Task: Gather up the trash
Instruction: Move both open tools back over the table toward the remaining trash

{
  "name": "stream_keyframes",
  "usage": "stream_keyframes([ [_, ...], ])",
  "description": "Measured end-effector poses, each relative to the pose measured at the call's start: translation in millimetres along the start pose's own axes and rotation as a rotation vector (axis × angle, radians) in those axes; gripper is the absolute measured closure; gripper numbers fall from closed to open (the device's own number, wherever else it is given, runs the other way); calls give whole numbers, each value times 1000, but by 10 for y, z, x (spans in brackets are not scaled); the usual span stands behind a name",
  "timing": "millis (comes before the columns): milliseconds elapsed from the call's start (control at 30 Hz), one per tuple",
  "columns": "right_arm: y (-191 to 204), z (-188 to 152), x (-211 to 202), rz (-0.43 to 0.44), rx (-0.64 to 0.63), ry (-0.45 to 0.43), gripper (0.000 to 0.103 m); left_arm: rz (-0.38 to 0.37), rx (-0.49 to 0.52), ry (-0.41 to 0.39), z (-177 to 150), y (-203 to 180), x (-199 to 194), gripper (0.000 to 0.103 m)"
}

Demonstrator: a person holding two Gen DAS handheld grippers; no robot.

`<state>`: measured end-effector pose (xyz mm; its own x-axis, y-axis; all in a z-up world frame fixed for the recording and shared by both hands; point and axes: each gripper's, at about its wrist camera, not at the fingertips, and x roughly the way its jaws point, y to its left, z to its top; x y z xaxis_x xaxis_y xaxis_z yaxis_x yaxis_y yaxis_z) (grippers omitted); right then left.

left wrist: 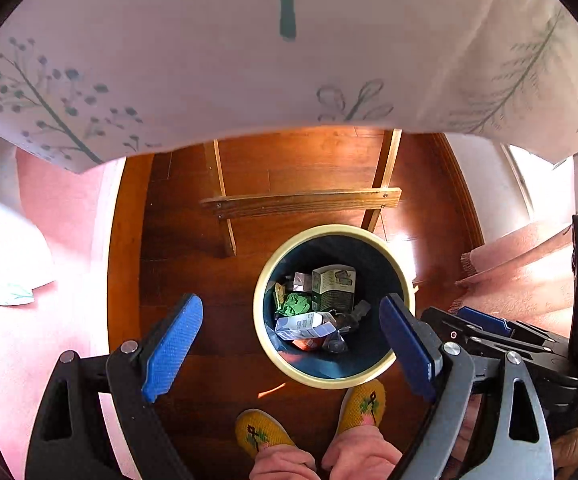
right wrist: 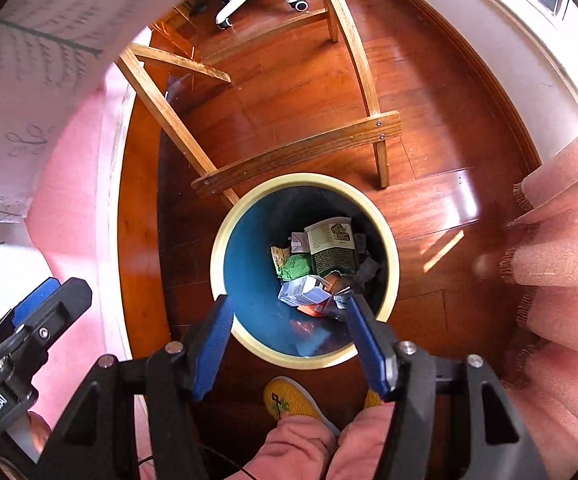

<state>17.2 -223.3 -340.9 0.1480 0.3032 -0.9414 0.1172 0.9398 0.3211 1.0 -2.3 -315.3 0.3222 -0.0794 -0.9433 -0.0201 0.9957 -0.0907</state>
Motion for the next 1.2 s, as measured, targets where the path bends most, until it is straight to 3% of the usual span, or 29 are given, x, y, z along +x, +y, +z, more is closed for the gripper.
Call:
stream_keyframes([
  [367,529,32,-1409,11,-59,-46,44,-3,-1,-104,342,10,-1470,14],
  [700,1183,97,-2558,33,-136,-160,44,22,57,-211,653,212,-2710,14],
  [1033,1736,406,-3093,64,-195,-306,44,125,99,-329,1096,478,-3376,14],
  [1200,1962,664,-3201,49,-222,-311,44,160,88,-380,1326,589,-3485,14],
])
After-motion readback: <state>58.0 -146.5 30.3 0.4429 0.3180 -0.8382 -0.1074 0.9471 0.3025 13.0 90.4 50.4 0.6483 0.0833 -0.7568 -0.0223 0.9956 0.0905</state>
